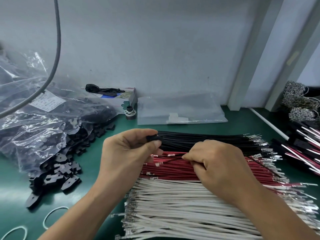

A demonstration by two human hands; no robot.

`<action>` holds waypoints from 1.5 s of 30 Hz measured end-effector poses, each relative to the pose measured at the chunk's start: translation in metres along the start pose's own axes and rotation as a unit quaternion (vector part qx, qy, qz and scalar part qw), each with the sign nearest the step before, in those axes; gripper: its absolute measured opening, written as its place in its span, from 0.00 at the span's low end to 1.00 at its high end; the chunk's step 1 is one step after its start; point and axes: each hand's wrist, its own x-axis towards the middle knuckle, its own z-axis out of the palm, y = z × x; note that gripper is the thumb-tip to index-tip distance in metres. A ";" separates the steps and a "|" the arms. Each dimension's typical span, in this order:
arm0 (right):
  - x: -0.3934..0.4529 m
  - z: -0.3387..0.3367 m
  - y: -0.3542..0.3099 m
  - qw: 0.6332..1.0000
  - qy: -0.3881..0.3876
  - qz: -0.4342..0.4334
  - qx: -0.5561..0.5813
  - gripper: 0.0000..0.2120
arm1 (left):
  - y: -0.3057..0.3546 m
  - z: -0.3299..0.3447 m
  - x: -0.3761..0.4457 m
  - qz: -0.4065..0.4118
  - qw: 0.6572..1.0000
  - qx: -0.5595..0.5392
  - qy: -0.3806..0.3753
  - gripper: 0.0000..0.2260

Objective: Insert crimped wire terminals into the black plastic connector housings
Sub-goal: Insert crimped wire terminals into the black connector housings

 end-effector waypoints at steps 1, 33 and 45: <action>-0.001 0.000 0.000 1.000 0.000 0.005 0.003 0.11 | 0.000 0.000 0.000 -0.001 1.000 -0.004 0.001 0.10; 0.011 0.007 -0.015 0.996 0.056 0.008 0.062 0.03 | 0.008 0.008 0.000 -0.059 0.981 -0.183 -0.028 0.18; 0.016 0.006 -0.006 0.996 0.043 0.033 0.072 0.10 | 0.011 0.001 0.006 -0.040 0.992 -0.120 0.023 0.15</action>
